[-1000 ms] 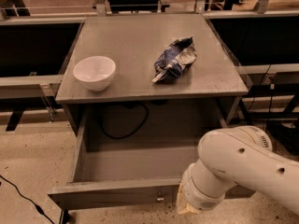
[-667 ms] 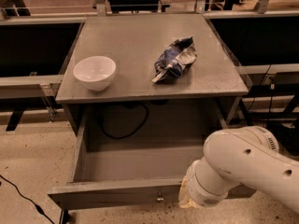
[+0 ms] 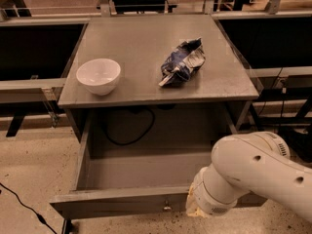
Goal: Close top drawer
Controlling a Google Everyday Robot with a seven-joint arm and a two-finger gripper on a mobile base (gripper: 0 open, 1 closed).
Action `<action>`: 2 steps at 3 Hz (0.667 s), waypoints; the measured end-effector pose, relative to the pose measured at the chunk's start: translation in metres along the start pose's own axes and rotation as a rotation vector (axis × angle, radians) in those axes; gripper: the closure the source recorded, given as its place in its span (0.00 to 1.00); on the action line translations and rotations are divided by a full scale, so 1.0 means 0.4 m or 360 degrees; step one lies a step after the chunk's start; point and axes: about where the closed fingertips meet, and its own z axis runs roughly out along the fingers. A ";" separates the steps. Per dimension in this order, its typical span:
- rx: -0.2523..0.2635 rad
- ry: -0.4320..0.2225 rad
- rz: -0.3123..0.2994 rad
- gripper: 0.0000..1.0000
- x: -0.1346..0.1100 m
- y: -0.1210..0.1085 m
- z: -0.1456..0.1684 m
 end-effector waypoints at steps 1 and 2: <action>0.0000 0.0000 0.0000 0.12 0.000 0.000 0.000; 0.0000 0.0000 0.0000 0.00 0.000 0.000 0.000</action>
Offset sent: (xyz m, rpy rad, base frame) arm 0.0000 0.0000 0.0000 0.0000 0.0000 0.0000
